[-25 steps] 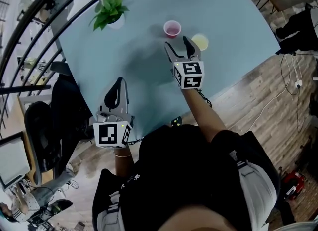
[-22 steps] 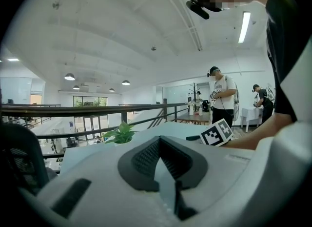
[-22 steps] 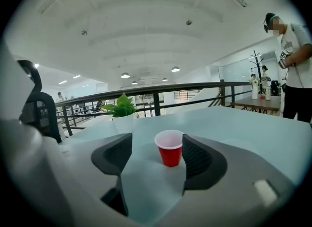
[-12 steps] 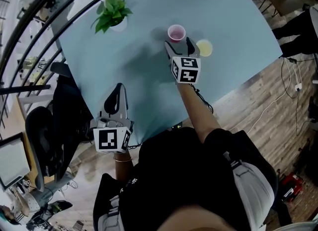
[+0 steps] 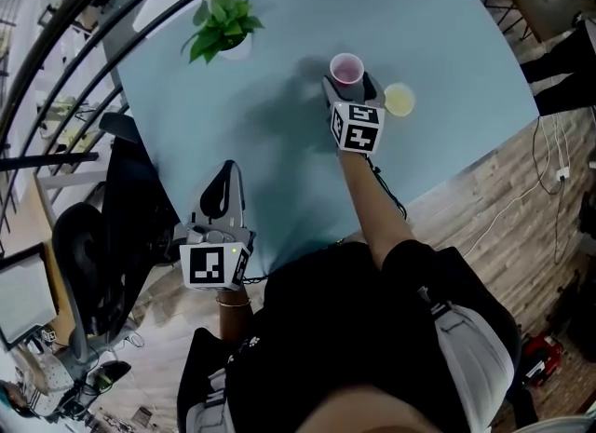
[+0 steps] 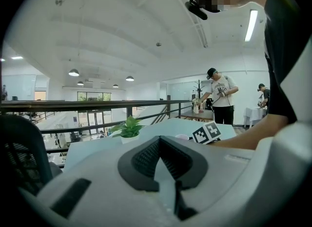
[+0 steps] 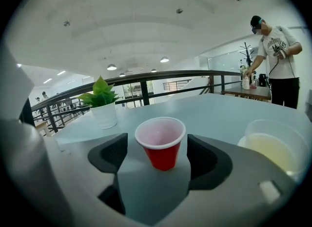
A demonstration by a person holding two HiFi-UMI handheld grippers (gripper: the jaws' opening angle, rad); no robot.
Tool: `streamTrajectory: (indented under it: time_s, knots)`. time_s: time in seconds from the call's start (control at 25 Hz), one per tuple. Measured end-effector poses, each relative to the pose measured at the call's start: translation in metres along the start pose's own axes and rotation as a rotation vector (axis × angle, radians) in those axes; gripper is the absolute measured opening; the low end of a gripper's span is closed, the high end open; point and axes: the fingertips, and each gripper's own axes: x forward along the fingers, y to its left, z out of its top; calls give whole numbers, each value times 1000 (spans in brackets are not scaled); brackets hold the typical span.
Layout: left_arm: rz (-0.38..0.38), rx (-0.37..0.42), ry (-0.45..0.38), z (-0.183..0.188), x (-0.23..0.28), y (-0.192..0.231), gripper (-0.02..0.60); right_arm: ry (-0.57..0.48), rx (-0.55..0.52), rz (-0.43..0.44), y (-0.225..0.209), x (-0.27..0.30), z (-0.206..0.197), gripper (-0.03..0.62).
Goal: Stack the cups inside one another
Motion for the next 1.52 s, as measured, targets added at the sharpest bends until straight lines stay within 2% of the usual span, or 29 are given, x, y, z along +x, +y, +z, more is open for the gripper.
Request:
streamTrajectory:
  time_s: [0.08,0.2,0.52,0.76,1.04,1.28,1.52]
  knots:
    - [4,-2,7,-2,0,2,-9,0,-7,1,0,5,0,364]
    - [10,9,19,-8,-2,6,-9,0,-22,3,-1,8,-1,305]
    - [29,12,16,-5,-5,4,-9,-9,-42,43,10,2,2,299]
    - [18,21,13,-7,-9,-4,-9,-22,-119,179,42,-20,3,299]
    - [-16,34,-9,-2,-7,-20,-9,-30,-198,296,62,-56,2,299]
    - [-62,34,-21,1,-1,-38,-9,-34,-218,325,49,-84,9,299]
    - [-113,24,-57,9,10,-56,-9,-76,-200,312,25,-107,31,299]
